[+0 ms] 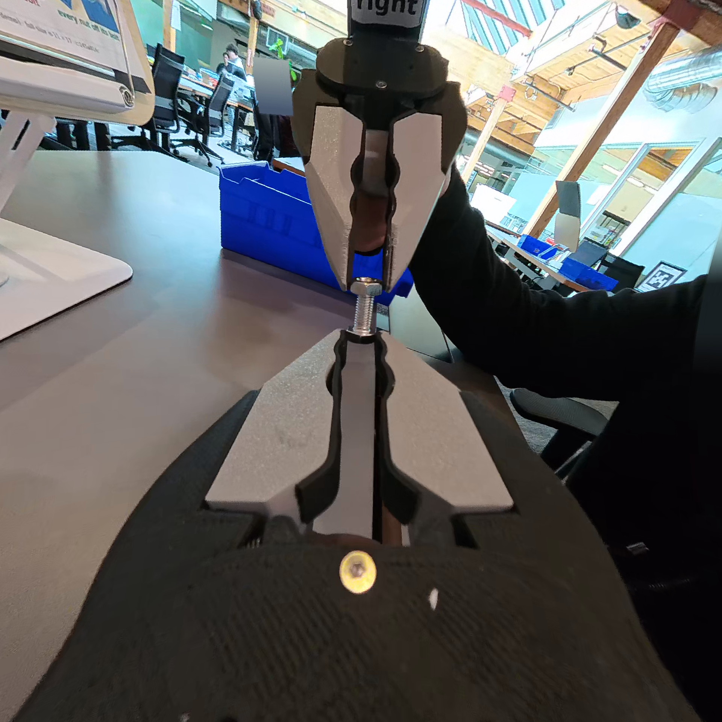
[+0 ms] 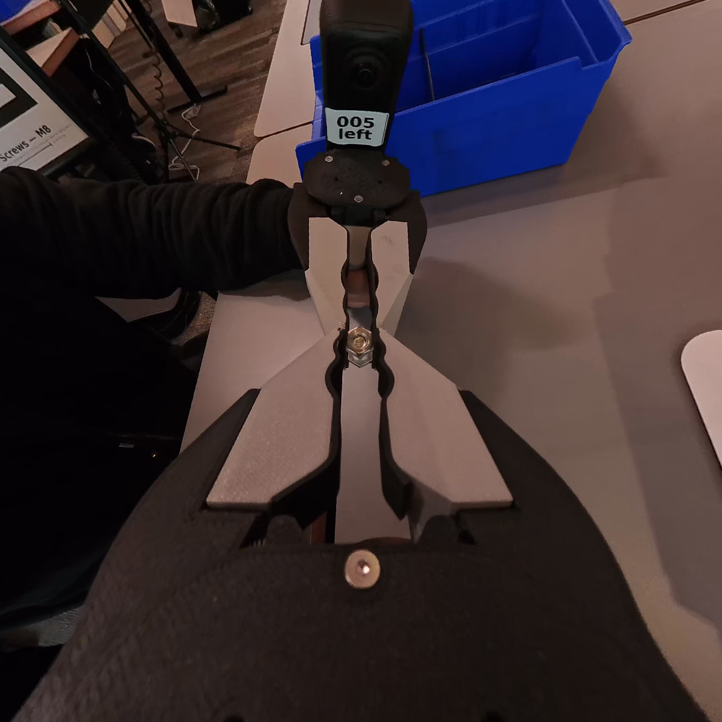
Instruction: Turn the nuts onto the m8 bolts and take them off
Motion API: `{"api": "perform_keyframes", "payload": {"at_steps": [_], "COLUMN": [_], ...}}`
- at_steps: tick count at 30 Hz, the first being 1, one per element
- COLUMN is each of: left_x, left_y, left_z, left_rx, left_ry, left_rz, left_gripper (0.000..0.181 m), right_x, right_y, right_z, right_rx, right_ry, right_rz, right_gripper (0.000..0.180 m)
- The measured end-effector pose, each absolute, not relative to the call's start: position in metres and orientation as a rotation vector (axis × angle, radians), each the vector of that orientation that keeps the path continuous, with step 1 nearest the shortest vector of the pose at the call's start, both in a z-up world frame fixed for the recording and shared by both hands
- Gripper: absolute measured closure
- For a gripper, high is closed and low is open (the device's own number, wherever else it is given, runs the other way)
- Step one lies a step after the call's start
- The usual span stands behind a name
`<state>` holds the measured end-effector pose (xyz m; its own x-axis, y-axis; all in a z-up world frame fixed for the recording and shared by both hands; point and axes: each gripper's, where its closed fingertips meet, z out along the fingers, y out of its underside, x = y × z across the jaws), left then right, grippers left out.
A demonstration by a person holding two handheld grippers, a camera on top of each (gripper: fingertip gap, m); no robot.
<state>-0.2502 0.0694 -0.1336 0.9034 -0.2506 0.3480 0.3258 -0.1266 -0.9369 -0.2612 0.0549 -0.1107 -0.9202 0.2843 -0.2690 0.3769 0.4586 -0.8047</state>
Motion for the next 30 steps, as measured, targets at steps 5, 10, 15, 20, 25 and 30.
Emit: {"api": "perform_keyframes", "payload": {"at_steps": [5,10,15,20,25,30], "left_x": [-0.253,-0.254,-0.257,-0.260,-0.258,-0.256], "left_y": [0.071,0.072,0.074,0.074,0.074,0.074], "left_z": [-0.133,-0.131,-0.136,-0.134,-0.132,-0.129], "left_rx": [-1.621,-1.611,-1.636,-1.632,-1.618,-1.602], "left_ry": [-0.065,-0.053,-0.054,-0.054,-0.051,-0.043], "left_rz": [-0.445,-0.409,-0.356,-0.321,-0.327,-0.348], "left_gripper": [0.169,0.169,0.169,0.169,0.169,0.169], "right_x": [-0.264,-0.264,-0.267,-0.269,-0.269,-0.271], "right_y": [0.057,0.056,0.058,0.057,0.053,0.052], "right_z": [-0.110,-0.108,-0.113,-0.111,-0.113,-0.099], "right_rx": [0.635,0.650,0.682,0.705,0.696,0.691], "right_ry": [2.634,2.692,2.747,2.762,2.750,2.709], "right_rz": [-1.460,-1.445,-1.400,-1.409,-1.416,-1.524], "right_gripper": [0.169,0.169,0.169,0.169,0.168,0.161]}}
